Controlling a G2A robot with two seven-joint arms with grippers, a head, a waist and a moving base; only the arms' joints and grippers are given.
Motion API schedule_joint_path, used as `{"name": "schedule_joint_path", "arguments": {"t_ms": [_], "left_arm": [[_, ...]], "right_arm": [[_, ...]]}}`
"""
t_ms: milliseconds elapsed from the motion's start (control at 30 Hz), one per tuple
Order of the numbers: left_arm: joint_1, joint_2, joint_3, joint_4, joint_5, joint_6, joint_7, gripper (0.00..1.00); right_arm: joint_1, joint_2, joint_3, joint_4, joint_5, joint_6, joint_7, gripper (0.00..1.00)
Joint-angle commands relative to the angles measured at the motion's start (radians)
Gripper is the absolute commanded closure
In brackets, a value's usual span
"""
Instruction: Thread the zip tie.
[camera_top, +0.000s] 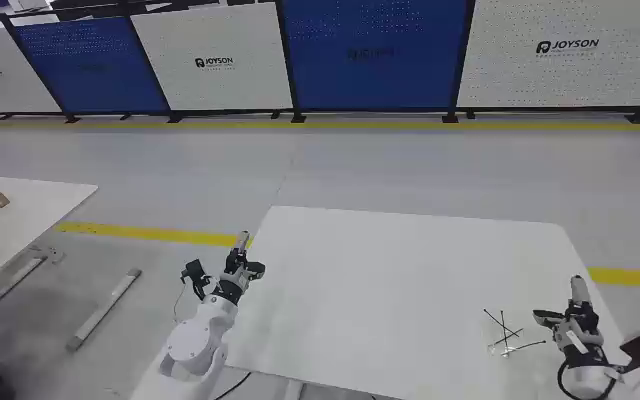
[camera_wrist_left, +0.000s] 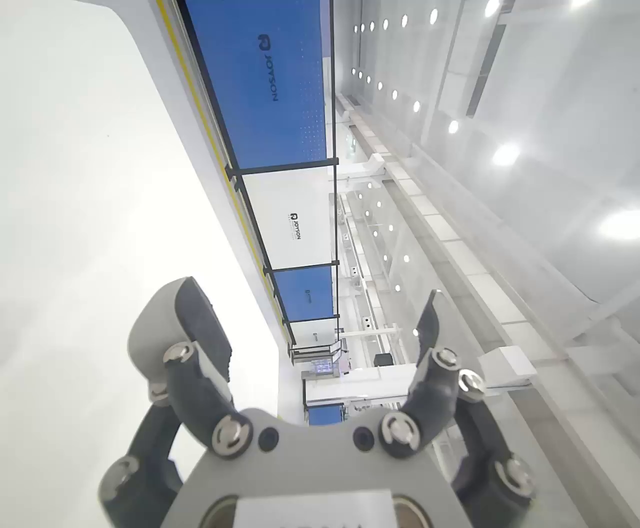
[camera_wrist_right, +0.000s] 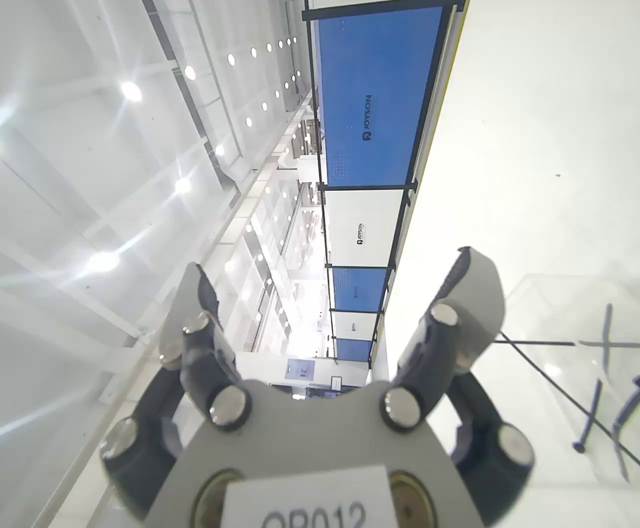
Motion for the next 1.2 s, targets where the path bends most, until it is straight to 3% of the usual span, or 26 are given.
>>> {"name": "schedule_joint_path", "arguments": {"t_ms": [0,33,67,100,133,333,500,900,1167], "left_arm": [[0.000,0.000,0.000,0.000,0.000,0.000,0.000,0.22],[0.000,0.000,0.000,0.000,0.000,0.000,0.000,0.00],[0.000,0.000,0.000,0.000,0.000,0.000,0.000,0.22],[0.000,0.000,0.000,0.000,0.000,0.000,0.000,0.22],[0.000,0.000,0.000,0.000,0.000,0.000,0.000,0.00],[0.000,0.000,0.000,0.000,0.000,0.000,0.000,0.00],[0.000,0.000,0.000,0.000,0.000,0.000,0.000,0.00],[0.000,0.000,0.000,0.000,0.000,0.000,0.000,0.00],[0.000,0.000,0.000,0.000,0.000,0.000,0.000,0.00]], "right_arm": [[0.000,0.000,0.000,0.000,0.000,0.000,0.000,0.00],[0.000,0.000,0.000,0.000,0.000,0.000,0.000,0.22],[0.000,0.000,0.000,0.000,0.000,0.000,0.000,0.00],[0.000,0.000,0.000,0.000,0.000,0.000,0.000,0.22],[0.005,0.001,0.005,-0.004,-0.014,-0.002,0.001,0.00],[0.022,0.012,0.064,0.005,-0.069,0.000,0.136,0.00],[0.053,0.037,0.134,0.053,-0.110,0.034,0.462,0.00],[0.061,0.040,0.145,0.065,-0.109,0.039,0.480,0.00],[0.131,0.062,0.223,0.215,-0.084,0.012,0.705,0.00]]}}
